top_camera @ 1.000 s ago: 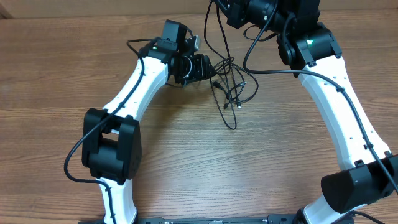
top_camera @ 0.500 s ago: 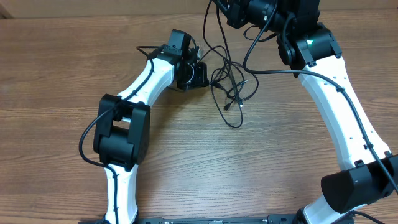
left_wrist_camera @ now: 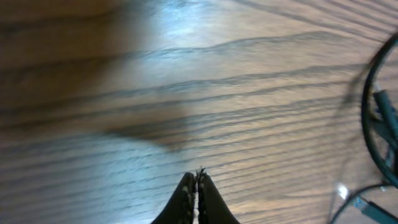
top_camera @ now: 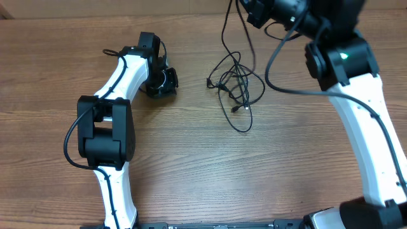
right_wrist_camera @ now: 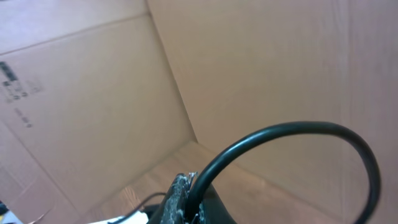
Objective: Untangle cables
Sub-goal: 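Hold the cable up with the right gripper and withdraw the left gripper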
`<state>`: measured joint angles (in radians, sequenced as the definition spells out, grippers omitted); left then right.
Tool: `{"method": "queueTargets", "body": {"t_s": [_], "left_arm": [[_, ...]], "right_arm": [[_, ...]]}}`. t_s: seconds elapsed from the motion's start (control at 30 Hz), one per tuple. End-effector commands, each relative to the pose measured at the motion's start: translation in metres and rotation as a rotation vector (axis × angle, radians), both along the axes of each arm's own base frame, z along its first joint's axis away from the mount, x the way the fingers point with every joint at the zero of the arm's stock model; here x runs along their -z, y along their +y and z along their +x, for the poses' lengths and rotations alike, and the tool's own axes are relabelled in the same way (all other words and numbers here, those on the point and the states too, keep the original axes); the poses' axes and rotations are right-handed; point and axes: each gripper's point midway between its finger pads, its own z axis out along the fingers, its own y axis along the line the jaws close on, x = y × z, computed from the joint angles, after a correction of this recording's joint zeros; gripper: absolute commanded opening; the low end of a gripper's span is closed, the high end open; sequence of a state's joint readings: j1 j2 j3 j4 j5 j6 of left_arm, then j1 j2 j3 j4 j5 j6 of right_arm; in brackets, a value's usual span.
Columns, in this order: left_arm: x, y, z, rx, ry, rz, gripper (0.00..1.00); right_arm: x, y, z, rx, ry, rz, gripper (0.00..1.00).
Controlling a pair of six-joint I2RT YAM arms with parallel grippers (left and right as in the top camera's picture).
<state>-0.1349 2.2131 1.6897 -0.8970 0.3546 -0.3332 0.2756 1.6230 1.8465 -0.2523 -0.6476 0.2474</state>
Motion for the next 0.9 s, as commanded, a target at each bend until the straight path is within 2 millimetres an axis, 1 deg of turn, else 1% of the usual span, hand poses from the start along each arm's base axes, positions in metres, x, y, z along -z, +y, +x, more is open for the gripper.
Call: {"method": "queueTargets", "body": {"t_s": [0.0, 0.07, 0.13, 0.23, 0.27, 0.33, 0.37, 0.5, 0.57, 0.63, 0.7, 0.77, 0.87], "left_arm": [[-0.020, -0.038, 0.002, 0.112, -0.052, -0.160, 0.09], [-0.026, -0.054, 0.001, 0.138, -0.062, -0.220, 0.11], [-0.031, -0.065, 0.001, 0.155, -0.072, -0.263, 0.17], [-0.042, -0.087, 0.001, 0.165, -0.081, -0.351, 0.45], [-0.045, -0.094, 0.002, 0.174, -0.091, -0.372, 0.52], [-0.047, -0.105, 0.004, 0.199, -0.118, -0.382, 0.64], [-0.048, -0.110, 0.004, 0.207, -0.126, -0.381, 0.66], [-0.047, -0.128, 0.000, 0.230, -0.134, -0.370, 0.68], [-0.043, -0.132, -0.003, 0.239, -0.137, -0.339, 0.68], [-0.038, -0.130, -0.004, 0.237, -0.136, -0.295, 0.68], [-0.032, -0.124, -0.005, 0.226, -0.128, -0.245, 0.68], [-0.028, -0.119, -0.007, 0.217, -0.113, -0.212, 0.66], [-0.022, -0.108, -0.009, 0.198, -0.092, -0.159, 0.66]], "right_arm": [[-0.028, -0.005, -0.014, 0.007, -0.099, -0.005, 0.04], [-0.027, -0.006, -0.012, 0.018, -0.113, -0.016, 0.04], [-0.028, -0.007, -0.012, 0.025, -0.143, -0.034, 0.04], [-0.032, -0.007, -0.012, 0.025, -0.164, -0.032, 0.04], [-0.033, -0.007, -0.012, 0.026, -0.174, -0.034, 0.04], [-0.037, -0.007, -0.012, 0.030, -0.217, -0.048, 0.04], [-0.039, -0.009, -0.011, 0.042, -0.234, -0.052, 0.04], [-0.053, -0.026, 0.000, 0.142, -0.291, -0.042, 0.04], [-0.060, -0.033, 0.002, 0.167, -0.337, -0.046, 0.04], [-0.068, -0.047, 0.008, 0.225, -0.365, -0.037, 0.04], [-0.072, -0.065, 0.017, 0.302, -0.372, -0.032, 0.04], [-0.072, -0.083, 0.026, 0.367, -0.362, -0.037, 0.04], [-0.064, -0.106, 0.035, 0.421, -0.327, -0.055, 0.04]]}}
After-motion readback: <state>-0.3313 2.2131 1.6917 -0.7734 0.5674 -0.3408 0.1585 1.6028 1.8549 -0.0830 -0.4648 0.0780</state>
